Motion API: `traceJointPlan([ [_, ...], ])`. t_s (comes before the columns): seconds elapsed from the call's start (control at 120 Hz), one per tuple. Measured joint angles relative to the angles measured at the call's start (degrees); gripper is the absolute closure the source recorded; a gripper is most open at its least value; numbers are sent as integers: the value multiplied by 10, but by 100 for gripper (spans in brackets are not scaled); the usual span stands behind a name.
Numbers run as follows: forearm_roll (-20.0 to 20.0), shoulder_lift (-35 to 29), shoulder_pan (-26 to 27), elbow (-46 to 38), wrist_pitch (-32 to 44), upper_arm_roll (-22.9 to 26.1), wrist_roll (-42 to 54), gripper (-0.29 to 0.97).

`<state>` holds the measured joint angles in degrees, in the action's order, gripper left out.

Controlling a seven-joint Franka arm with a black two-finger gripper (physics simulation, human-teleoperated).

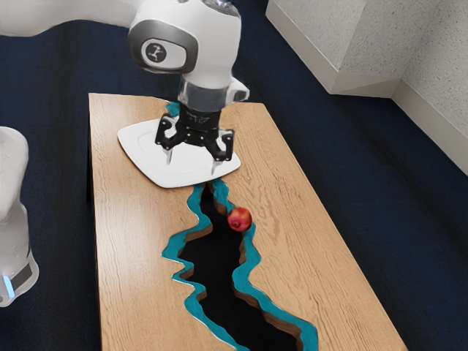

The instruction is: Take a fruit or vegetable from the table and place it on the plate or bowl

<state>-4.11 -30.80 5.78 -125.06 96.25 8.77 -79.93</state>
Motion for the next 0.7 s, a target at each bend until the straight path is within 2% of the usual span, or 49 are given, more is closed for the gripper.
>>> traceJointPlan([
  [0.158,3,97,11,-14,127,-16,141,1],
  [0.3,5,145,19,-6,200,-19,256,1],
  [0.467,-10,151,19,-16,255,-26,363,1],
  [0.7,-35,161,20,-25,285,-32,469,1],
])
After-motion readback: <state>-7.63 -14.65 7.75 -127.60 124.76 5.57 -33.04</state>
